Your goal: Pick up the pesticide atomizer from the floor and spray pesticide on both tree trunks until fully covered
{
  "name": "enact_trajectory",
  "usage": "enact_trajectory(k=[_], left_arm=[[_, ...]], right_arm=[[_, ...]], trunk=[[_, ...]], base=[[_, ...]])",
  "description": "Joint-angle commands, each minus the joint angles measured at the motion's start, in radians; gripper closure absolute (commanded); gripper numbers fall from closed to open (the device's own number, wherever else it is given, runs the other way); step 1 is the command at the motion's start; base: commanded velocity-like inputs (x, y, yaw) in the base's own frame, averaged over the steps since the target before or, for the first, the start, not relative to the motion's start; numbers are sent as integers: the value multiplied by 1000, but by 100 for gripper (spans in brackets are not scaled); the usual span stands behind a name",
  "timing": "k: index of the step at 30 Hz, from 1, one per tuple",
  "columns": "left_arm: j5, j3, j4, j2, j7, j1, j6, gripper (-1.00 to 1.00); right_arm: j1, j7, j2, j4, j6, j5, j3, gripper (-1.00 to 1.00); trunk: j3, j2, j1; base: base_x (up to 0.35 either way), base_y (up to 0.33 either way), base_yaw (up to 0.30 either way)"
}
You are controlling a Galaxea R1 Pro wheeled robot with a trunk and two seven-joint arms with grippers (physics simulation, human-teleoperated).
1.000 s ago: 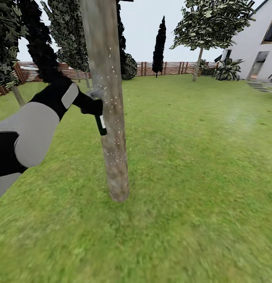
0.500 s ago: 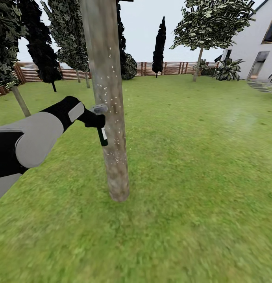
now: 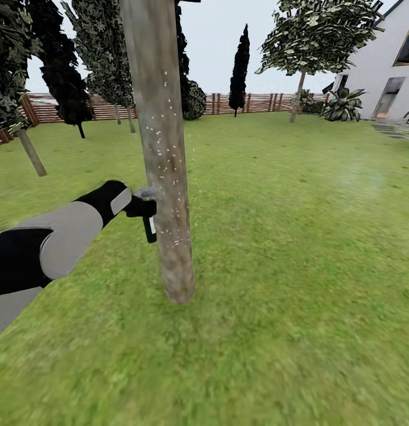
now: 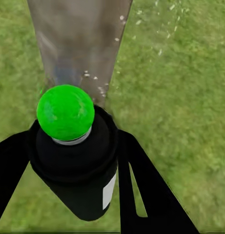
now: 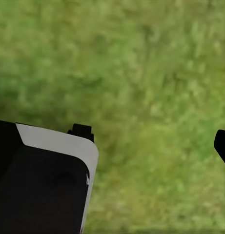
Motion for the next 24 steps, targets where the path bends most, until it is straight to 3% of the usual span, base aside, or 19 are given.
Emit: enact_trajectory(k=[1, 4, 7, 13, 22, 24], left_arm=[[7, 2, -2, 0, 1, 18, -20, 100], [7, 2, -2, 0, 1, 57, -48, 100], [7, 2, -2, -7, 1, 130, -111, 100], [7, 2, -2, -7, 1, 203, -161, 100], [7, 3, -1, 8, 1, 306, -254, 100], [7, 3, 0, 15, 1, 334, -301, 100]], right_arm=[[-1, -1, 1, 2, -4, -7, 8, -100], [0, -1, 0, 2, -4, -7, 8, -100], [-1, -1, 1, 2, -4, -7, 8, -100], [-1, -1, 2, 2, -4, -7, 8, -100], [-1, -1, 2, 2, -5, -7, 8, -100], [-1, -1, 2, 2, -5, -8, 8, -100]], trunk=[[-1, -1, 0], [-1, -1, 0], [-1, -1, 0], [-1, -1, 0], [-1, -1, 0], [-1, -1, 0]], base=[[0, 0, 0], [0, 0, 0], [0, 0, 0], [0, 0, 0], [0, 0, 0], [0, 0, 0]])
